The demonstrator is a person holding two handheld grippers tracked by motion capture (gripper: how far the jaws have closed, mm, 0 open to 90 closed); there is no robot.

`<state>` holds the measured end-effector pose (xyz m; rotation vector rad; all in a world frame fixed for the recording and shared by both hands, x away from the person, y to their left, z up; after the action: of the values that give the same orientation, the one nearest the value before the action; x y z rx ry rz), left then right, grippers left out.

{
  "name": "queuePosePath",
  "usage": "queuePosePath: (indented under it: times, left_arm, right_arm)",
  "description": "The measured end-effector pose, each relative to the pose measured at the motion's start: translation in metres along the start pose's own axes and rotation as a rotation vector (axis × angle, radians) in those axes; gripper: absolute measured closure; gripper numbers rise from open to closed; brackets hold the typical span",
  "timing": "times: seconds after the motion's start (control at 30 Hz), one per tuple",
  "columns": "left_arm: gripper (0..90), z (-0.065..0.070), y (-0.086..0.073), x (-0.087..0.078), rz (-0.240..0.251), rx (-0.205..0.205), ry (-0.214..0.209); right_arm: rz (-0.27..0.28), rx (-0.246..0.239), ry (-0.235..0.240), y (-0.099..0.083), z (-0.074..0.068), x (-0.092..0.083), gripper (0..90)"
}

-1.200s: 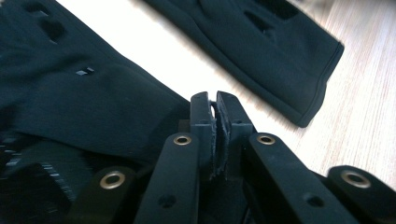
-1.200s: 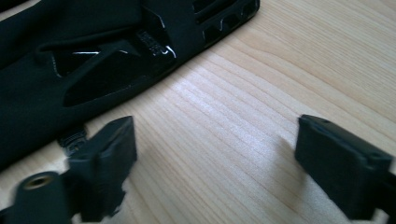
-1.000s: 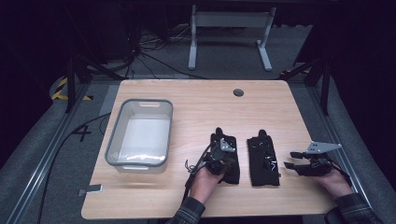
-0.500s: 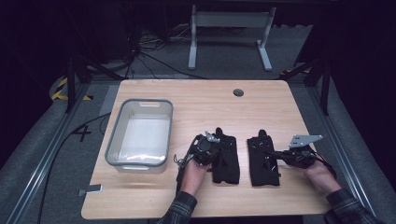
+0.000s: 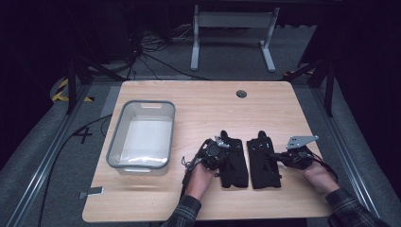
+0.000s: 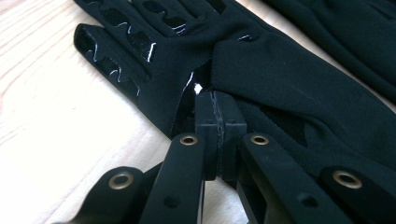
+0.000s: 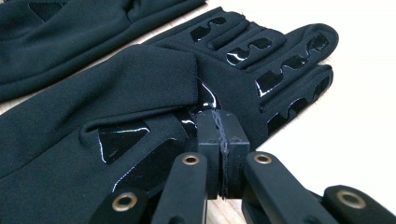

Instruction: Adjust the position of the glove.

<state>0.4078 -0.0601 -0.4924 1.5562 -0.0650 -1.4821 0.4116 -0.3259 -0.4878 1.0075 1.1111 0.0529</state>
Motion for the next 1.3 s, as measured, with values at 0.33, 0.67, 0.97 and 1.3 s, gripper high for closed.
queuePosePath:
  times: [0.33, 0.67, 0.97, 1.3]
  left_arm:
    - [89.7, 0.007, 0.002, 0.003, -0.007, 0.039, -0.039]
    - [67.0, 0.005, 0.002, -0.013, 0.047, -0.01, -0.026]
    - [54.2, -0.01, -0.005, -0.012, 0.071, -0.102, 0.003]
    - [62.9, -0.005, -0.004, 0.0, 0.049, -0.085, 0.013]
  right_arm:
    - [0.001, -0.009, 0.008, 0.001, -0.004, 0.001, 90.0]
    - [0.035, 0.003, 0.019, 0.001, -0.004, -0.013, 88.8]
    - [0.029, -0.021, 0.051, -0.014, -0.019, -0.027, 89.0]
    - [-0.008, -0.045, 0.048, -0.017, -0.021, -0.02, 89.3]
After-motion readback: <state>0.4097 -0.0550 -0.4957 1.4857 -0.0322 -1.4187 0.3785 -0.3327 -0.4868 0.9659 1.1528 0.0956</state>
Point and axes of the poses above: each handheld gripper's, and its own axes: x roughly forward along the jaws, y roughly out of its top, z roughly to its right, the point moved 5 cm from there along x, roughly forward along the jaws, and after that the axes turned 5 degrees about -y, right-handed, at the moved point
